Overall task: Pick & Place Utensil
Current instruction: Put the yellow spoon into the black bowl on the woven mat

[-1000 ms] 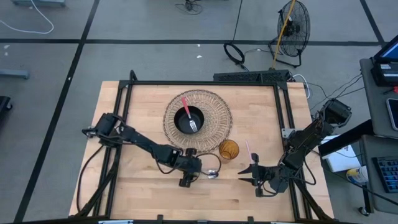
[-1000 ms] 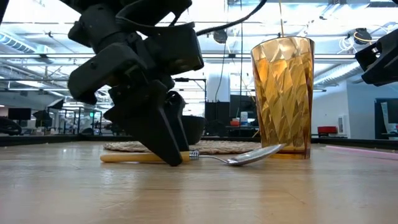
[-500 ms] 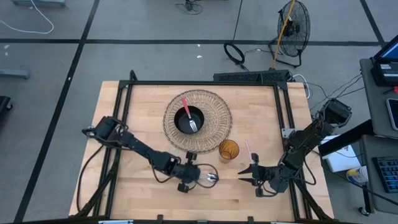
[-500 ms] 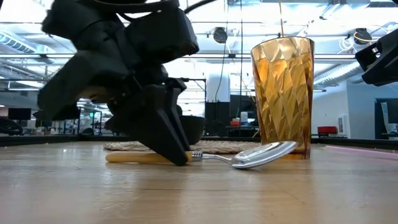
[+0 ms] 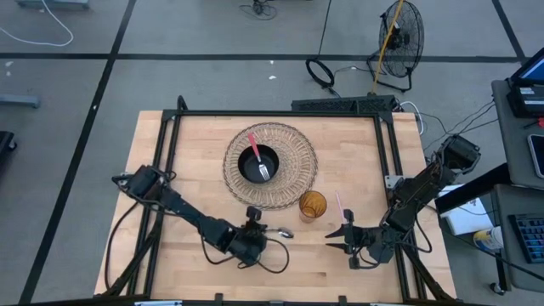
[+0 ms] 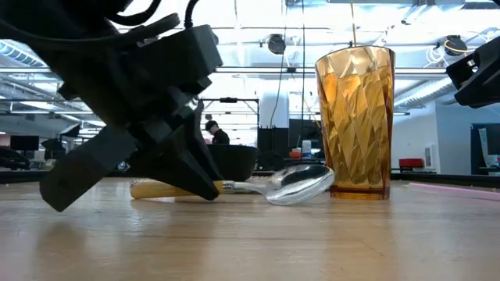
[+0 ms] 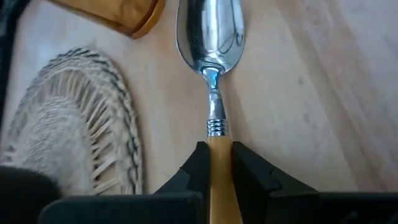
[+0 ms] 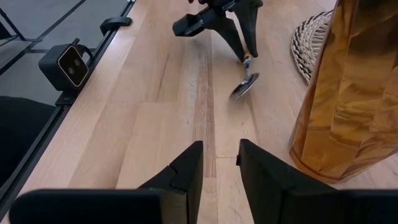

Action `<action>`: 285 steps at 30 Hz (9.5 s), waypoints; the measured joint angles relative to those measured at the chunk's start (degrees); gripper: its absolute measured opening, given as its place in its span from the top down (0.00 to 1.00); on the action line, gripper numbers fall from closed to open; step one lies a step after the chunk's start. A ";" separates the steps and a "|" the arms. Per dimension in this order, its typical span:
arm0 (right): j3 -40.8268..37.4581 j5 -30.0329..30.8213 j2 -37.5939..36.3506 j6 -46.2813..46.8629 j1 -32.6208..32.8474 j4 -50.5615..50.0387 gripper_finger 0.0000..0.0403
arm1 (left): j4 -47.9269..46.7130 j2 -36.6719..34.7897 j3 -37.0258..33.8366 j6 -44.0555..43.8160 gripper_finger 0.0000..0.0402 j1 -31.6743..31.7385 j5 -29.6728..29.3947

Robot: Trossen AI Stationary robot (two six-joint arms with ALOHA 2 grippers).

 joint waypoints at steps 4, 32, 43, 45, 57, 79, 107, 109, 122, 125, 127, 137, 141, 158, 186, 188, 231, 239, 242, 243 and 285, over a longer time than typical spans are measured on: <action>0.00 0.01 0.00 0.00 0.00 0.00 0.77 | 0.11 0.00 0.00 -0.01 0.89 -1.01 -5.22; -0.02 0.01 0.00 0.02 0.21 -0.02 0.77 | 10.37 -0.31 0.09 -6.75 0.50 7.00 8.66; -0.04 0.01 0.02 -0.64 0.50 -0.48 0.77 | 6.55 -0.31 0.18 -11.29 0.49 9.31 7.96; -0.04 0.01 0.02 -0.63 0.50 -0.48 0.77 | 6.59 -0.31 0.20 -11.56 0.53 9.77 8.79; -0.07 0.01 0.02 -0.39 0.50 -0.52 0.77 | 4.59 -0.33 0.28 -13.08 0.75 11.63 12.17; -0.07 0.19 0.02 0.02 0.50 -0.46 0.77 | 4.86 4.15 0.33 -9.91 0.97 7.44 5.19; -0.07 0.21 0.02 0.04 0.50 -0.02 0.77 | 2.13 3.26 0.15 -10.01 1.00 0.38 -9.03; -0.07 0.21 0.02 0.02 0.50 -0.02 0.77 | 1.55 3.00 0.05 -9.74 1.00 0.07 -10.56; -0.07 0.21 0.02 0.02 0.52 -0.02 0.77 | -2.04 1.49 0.02 -9.50 1.00 -1.57 -17.37; -0.07 0.21 0.02 0.02 0.52 -0.02 0.77 | -2.15 1.49 0.02 -9.54 1.00 -1.62 -17.50; -0.07 0.21 0.04 0.02 0.52 -0.02 0.77 | -2.49 1.44 0.04 -9.61 1.00 -1.63 -18.08; -0.07 0.21 0.04 0.02 0.52 -0.02 0.77 | -7.00 -0.48 0.20 -8.59 1.00 -1.90 -21.40; -0.09 0.21 0.04 0.02 0.52 0.04 0.77 | -8.97 -2.48 0.31 -8.56 1.00 -1.90 -22.73; -0.26 0.21 0.04 -0.15 0.52 0.42 0.77 | -23.06 -8.94 0.42 -3.60 1.00 3.64 -24.35; -2.38 0.21 0.09 0.63 0.52 3.02 0.77 | -29.12 -17.75 0.46 4.54 1.00 13.84 -23.22; -2.40 0.21 0.09 0.34 0.52 3.07 0.77 | -28.79 -17.86 0.46 5.36 1.00 14.81 -21.80; -2.40 0.45 0.09 -0.15 0.39 3.45 0.77 | -26.94 -18.23 0.44 21.13 1.00 27.30 -5.11; -2.40 0.47 0.09 -0.20 0.39 3.90 0.77 | -26.94 -18.21 0.44 24.90 1.00 29.55 -3.35; -2.40 0.47 0.09 -0.20 0.39 3.89 0.77 | -26.94 -18.21 0.44 27.52 1.00 30.63 -2.36; -2.40 0.47 0.09 -0.20 0.39 3.93 0.77 | -26.93 -18.21 0.44 28.48 1.00 30.98 -2.10; -2.40 0.23 0.09 -1.55 -0.74 5.13 0.77 | -20.71 -17.42 0.44 39.20 1.00 37.14 18.80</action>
